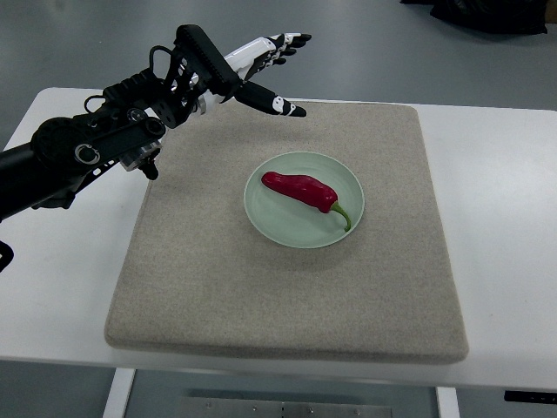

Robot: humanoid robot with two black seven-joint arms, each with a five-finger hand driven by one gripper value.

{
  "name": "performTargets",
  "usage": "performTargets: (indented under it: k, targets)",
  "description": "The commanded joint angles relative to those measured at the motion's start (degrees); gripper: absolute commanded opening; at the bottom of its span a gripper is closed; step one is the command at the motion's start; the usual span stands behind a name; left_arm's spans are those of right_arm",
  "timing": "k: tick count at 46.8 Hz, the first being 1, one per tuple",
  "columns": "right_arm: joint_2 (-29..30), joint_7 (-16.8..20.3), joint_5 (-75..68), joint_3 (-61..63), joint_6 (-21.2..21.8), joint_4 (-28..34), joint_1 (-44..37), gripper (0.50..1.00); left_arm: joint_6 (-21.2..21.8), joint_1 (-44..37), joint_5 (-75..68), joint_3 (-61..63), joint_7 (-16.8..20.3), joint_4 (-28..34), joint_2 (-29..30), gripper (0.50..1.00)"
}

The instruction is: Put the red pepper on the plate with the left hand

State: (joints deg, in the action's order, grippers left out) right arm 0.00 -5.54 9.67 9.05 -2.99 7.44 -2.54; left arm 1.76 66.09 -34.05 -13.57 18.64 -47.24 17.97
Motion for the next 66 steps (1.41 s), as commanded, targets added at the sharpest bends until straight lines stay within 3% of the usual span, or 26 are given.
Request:
performTargets:
  k: [1,38,66]
  targets:
    - [0.00,0.00,0.00,0.00,0.00,0.03,-0.01,0.932,0.00,-2.45,3.46,-4.97,0.17,0.31,0.31,0.994]
    - [0.00,0.00,0.00,0.00,0.00,0.03,-0.01,0.932,-0.18,-18.54,18.14,-30.37,1.22,4.26,0.23,1.000]
    - [0.00,0.00,0.00,0.00,0.00,0.03,-0.01,0.932,-2.90,-24.08,27.63,-34.69,1.22,4.35,-0.39,1.000]
